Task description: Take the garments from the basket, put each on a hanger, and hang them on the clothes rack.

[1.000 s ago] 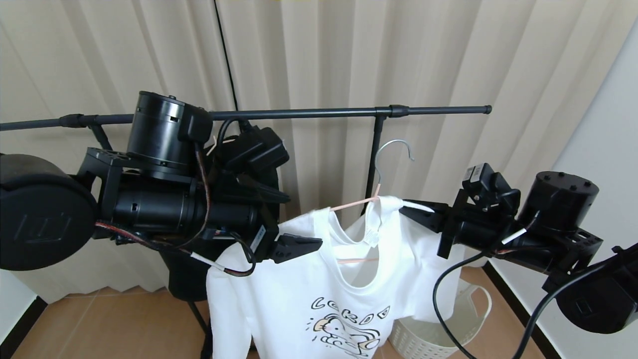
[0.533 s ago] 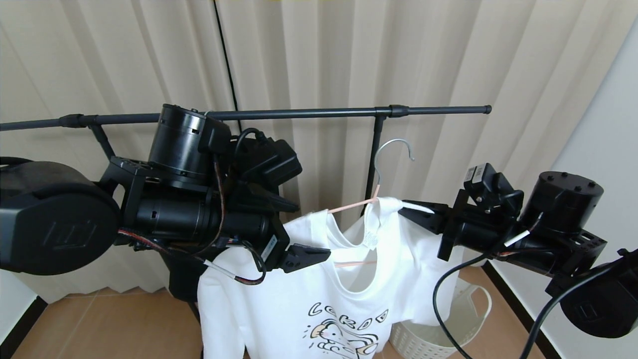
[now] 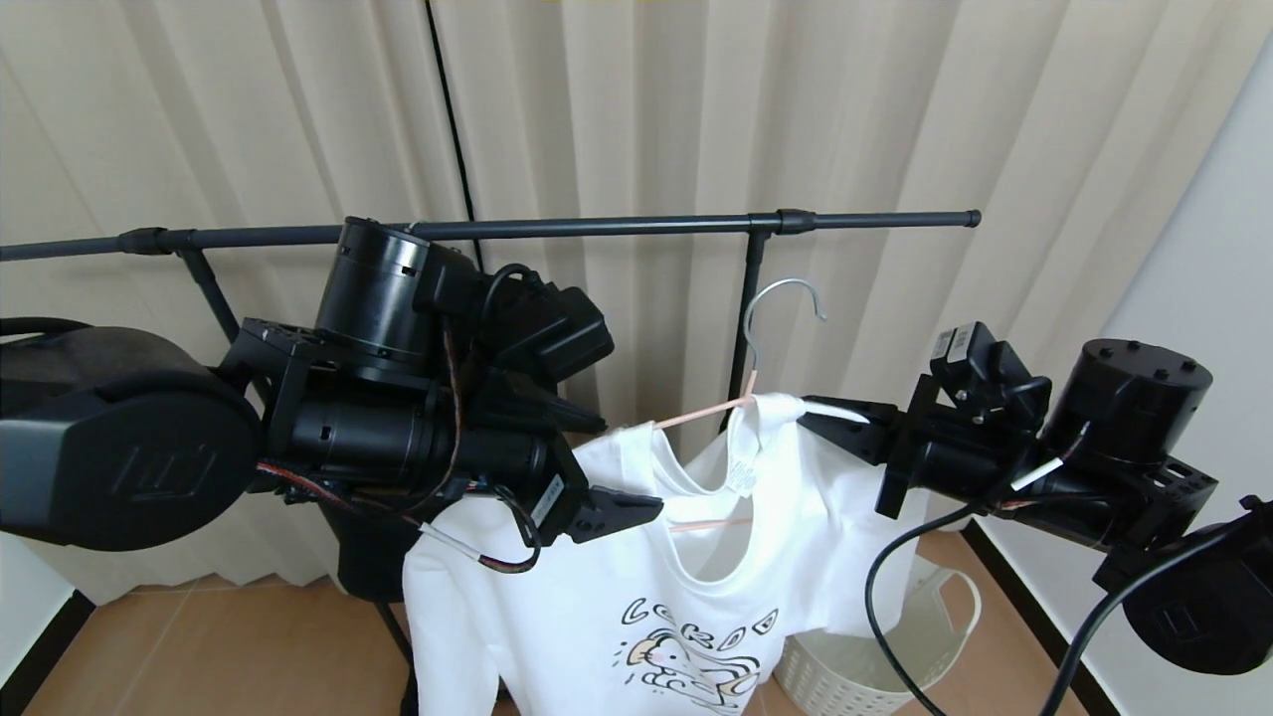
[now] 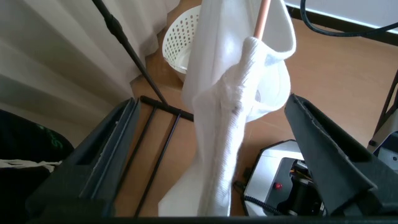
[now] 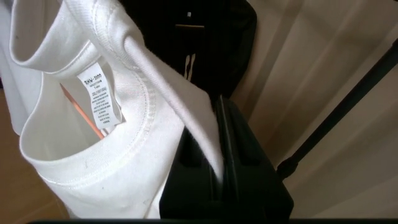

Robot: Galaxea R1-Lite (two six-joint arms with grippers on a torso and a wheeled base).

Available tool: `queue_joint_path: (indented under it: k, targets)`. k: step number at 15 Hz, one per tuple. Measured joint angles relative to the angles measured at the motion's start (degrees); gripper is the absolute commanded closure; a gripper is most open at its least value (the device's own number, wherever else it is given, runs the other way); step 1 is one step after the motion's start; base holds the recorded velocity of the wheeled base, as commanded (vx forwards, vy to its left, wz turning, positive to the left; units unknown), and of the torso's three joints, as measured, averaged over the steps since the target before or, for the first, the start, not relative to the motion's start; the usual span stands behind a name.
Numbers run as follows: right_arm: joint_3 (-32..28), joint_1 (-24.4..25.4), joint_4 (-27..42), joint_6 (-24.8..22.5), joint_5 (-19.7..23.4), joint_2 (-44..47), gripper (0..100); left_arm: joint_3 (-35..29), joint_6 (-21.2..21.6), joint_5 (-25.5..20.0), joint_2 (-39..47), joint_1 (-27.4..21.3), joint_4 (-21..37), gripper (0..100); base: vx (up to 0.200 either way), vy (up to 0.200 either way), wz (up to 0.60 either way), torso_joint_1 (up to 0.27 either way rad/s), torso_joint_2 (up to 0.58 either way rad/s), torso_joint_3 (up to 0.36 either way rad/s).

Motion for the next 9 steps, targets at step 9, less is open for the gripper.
queue_joint_path:
  k: [9]
  targets:
    - [1.05, -0.06, 0.05, -1.69, 0.02, -1.1, 100, 0.16, -0.06, 0.27, -0.06, 0.02, 0.02, 100, 0.0, 0.0, 0.0, 0.0, 0.0, 0.0]
